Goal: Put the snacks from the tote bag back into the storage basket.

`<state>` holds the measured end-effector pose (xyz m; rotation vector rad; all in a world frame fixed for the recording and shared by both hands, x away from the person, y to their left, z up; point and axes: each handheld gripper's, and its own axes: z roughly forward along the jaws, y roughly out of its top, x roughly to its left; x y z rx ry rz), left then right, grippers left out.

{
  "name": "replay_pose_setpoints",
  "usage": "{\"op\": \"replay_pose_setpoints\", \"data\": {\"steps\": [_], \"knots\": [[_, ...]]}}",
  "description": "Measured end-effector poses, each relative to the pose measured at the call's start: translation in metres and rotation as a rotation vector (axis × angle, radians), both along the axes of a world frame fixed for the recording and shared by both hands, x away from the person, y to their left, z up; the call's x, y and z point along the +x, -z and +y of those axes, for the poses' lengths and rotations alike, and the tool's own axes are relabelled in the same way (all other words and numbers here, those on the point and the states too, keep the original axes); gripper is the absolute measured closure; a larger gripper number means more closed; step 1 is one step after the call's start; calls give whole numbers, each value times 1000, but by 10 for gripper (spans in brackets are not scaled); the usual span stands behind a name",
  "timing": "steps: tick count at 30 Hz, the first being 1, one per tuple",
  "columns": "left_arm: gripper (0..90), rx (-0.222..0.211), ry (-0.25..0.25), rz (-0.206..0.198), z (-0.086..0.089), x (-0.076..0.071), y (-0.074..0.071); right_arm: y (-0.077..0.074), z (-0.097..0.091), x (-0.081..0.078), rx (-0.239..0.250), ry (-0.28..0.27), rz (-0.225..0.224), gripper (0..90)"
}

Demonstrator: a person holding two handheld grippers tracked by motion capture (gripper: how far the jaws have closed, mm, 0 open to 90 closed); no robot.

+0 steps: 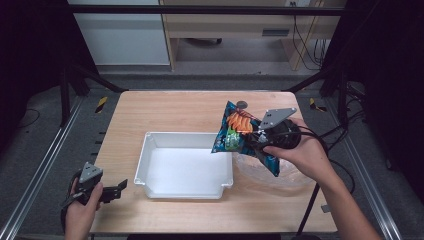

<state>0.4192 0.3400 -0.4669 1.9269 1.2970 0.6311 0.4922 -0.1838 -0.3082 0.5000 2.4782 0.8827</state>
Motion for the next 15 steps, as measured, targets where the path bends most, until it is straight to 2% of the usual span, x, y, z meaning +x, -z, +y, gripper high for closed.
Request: {"op": "replay_pose_setpoints", "data": {"steps": [15], "knots": [[24,-5,-4,-5,1,0,0,3,32,-1,-16,-57,-4,388]]}}
